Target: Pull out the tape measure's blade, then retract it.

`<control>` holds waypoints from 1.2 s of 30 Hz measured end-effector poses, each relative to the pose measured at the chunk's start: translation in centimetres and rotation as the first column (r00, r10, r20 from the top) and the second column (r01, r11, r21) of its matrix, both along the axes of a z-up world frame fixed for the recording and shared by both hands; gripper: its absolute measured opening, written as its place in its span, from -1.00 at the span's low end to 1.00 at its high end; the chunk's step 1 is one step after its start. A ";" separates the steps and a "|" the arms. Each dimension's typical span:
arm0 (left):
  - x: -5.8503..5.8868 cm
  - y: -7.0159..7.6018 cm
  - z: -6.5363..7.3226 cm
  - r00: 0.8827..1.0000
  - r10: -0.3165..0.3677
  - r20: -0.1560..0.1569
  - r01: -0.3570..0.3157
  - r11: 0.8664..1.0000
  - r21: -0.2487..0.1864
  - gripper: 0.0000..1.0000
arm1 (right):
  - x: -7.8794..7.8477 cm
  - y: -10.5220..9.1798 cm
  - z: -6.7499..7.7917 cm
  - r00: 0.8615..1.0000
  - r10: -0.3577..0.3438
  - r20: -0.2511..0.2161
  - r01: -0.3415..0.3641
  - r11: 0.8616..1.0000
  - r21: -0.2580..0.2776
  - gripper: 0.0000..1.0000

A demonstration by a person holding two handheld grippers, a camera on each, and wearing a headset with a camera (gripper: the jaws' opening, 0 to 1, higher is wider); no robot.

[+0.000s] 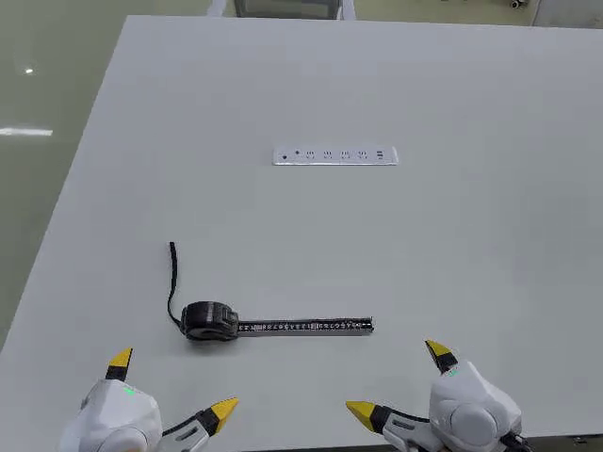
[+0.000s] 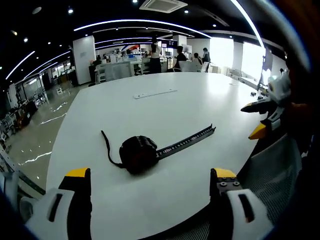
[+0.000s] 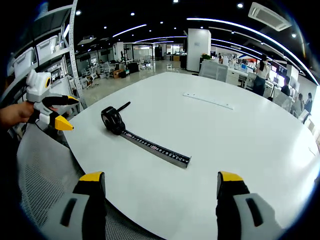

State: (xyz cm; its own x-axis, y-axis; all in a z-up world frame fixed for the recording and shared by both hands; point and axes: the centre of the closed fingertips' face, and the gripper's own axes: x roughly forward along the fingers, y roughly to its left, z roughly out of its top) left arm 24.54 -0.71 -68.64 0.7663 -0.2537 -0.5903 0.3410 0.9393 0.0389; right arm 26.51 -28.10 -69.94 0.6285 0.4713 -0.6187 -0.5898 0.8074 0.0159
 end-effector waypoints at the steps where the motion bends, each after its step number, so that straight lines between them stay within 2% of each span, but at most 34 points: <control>1: 0.0 0.0 0.0 1.000 0.002 0.004 -0.002 1.000 0.000 0.98 | 0.0 0.0 0.0 1.000 0.000 -0.002 0.000 1.000 0.000 0.88; 15: -0.1 0.2 0.1 0.999 0.040 0.003 -0.040 0.999 -0.013 0.96 | -0.1 -0.4 0.0 1.000 -0.014 -0.008 0.014 1.000 -0.002 0.86; 25: 0.2 -0.2 -0.2 0.998 0.058 -0.003 -0.058 0.998 0.000 0.91 | -0.2 -0.8 0.1 1.000 -0.012 -0.009 0.012 1.000 -0.005 0.85; 32: 0.2 -0.6 -0.9 0.996 0.084 -0.028 -0.084 0.996 -0.011 0.89 | -0.4 -0.7 0.1 1.000 0.029 -0.009 -0.030 1.000 -0.009 0.79; 36: 0.6 -0.4 -0.9 0.992 0.123 -0.019 -0.124 0.992 -0.021 0.89 | -0.3 -0.8 0.0 0.998 0.059 -0.005 -0.059 0.998 -0.013 0.74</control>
